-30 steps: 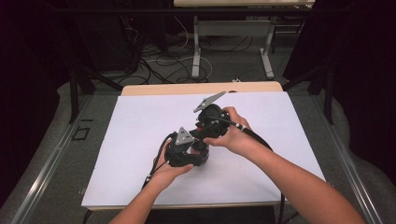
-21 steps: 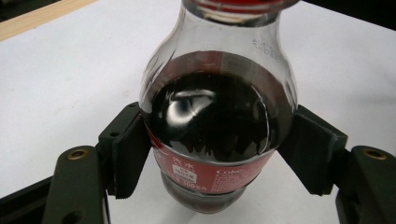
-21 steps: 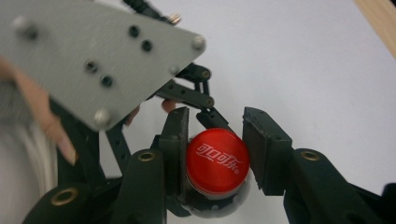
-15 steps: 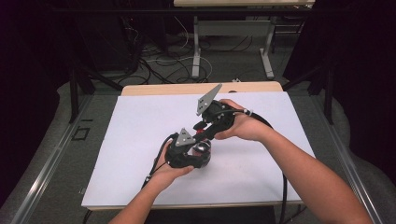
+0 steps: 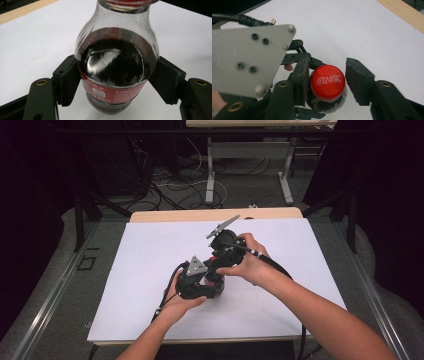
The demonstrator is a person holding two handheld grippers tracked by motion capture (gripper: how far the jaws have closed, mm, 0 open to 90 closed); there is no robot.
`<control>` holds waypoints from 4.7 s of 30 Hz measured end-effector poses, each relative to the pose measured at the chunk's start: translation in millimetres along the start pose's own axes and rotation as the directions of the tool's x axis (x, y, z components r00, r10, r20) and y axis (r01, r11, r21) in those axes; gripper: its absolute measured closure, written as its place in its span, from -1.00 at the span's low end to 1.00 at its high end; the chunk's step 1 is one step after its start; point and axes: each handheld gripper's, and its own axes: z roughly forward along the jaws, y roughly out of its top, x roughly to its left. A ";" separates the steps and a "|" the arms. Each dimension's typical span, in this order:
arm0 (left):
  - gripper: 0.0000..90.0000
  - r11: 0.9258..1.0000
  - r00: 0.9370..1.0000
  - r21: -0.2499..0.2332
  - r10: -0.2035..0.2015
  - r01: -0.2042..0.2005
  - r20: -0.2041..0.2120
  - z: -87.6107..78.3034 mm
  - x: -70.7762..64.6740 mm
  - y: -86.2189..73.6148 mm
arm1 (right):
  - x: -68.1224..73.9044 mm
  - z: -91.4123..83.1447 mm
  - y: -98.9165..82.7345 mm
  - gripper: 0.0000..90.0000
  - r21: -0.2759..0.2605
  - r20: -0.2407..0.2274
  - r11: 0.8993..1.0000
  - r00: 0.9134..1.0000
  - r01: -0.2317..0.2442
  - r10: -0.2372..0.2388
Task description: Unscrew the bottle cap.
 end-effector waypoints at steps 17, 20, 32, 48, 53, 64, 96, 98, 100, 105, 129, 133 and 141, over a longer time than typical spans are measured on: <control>-0.33 1.000 1.000 0.001 0.006 -0.006 -0.001 -0.3 0.1 -0.7 | -21.3 5.5 6.4 0.36 -0.014 -0.220 0.965 0.941 0.261 -0.258; -0.33 1.000 1.000 -0.001 0.011 -0.011 0.004 0.5 -1.3 -0.9 | -28.1 7.3 8.3 0.36 -0.038 -0.289 0.923 0.880 0.382 -0.376; -0.33 1.000 1.000 -0.005 0.003 -0.003 -0.007 -0.8 0.6 -0.2 | -16.1 2.4 7.2 0.04 -0.052 -0.156 0.947 0.934 0.318 -0.323; -0.33 1.000 1.000 -0.009 -0.002 0.002 -0.005 -2.1 -2.3 1.2 | 0.5 0.9 7.5 0.33 0.022 0.006 0.998 0.999 -0.054 0.054; -0.33 1.000 1.000 -0.009 0.000 0.000 -0.008 -2.4 -1.5 1.2 | -1.8 1.4 8.0 0.37 0.021 -0.020 0.999 1.000 -0.024 0.024; -0.33 1.000 1.000 -0.006 0.011 -0.011 0.006 -1.7 -2.6 0.5 | -24.7 5.3 14.6 0.37 0.016 -0.274 0.947 0.912 0.321 -0.305; -0.33 1.000 1.000 -0.016 -0.004 0.004 -0.002 -3.5 -2.5 1.6 | 1.1 -3.8 14.6 0.37 0.073 -0.012 0.997 0.999 0.031 -0.030; -0.33 1.000 1.000 -0.010 -0.006 0.006 0.004 -4.3 -2.4 1.6 | -2.0 -4.4 15.6 0.37 0.082 -0.060 0.993 0.995 0.085 -0.080; -0.33 1.000 1.000 -0.010 -0.008 0.009 0.003 -4.3 -2.6 1.6 | -7.2 -3.6 16.5 0.37 0.069 -0.108 0.985 0.983 0.158 -0.150; -0.33 1.000 1.000 -0.008 0.000 0.000 0.013 -3.6 -4.1 1.2 | -21.8 -1.5 19.8 0.37 0.042 -0.270 0.928 0.898 0.370 -0.346; -0.33 1.000 1.000 -0.013 -0.003 0.004 0.010 -3.8 -3.3 2.0 | -2.5 -8.5 16.3 0.22 0.055 -0.022 0.997 0.999 0.045 -0.044; -0.33 1.000 1.000 -0.019 -0.004 0.004 0.003 -3.4 -4.0 1.9 | 3.2 -7.2 15.6 0.34 0.063 0.007 0.998 1.000 -0.027 0.027; -0.33 1.000 1.000 -0.011 -0.008 0.008 0.006 -4.0 -3.8 1.7 | -0.4 -5.5 16.3 0.39 0.077 -0.033 0.997 0.999 0.029 -0.027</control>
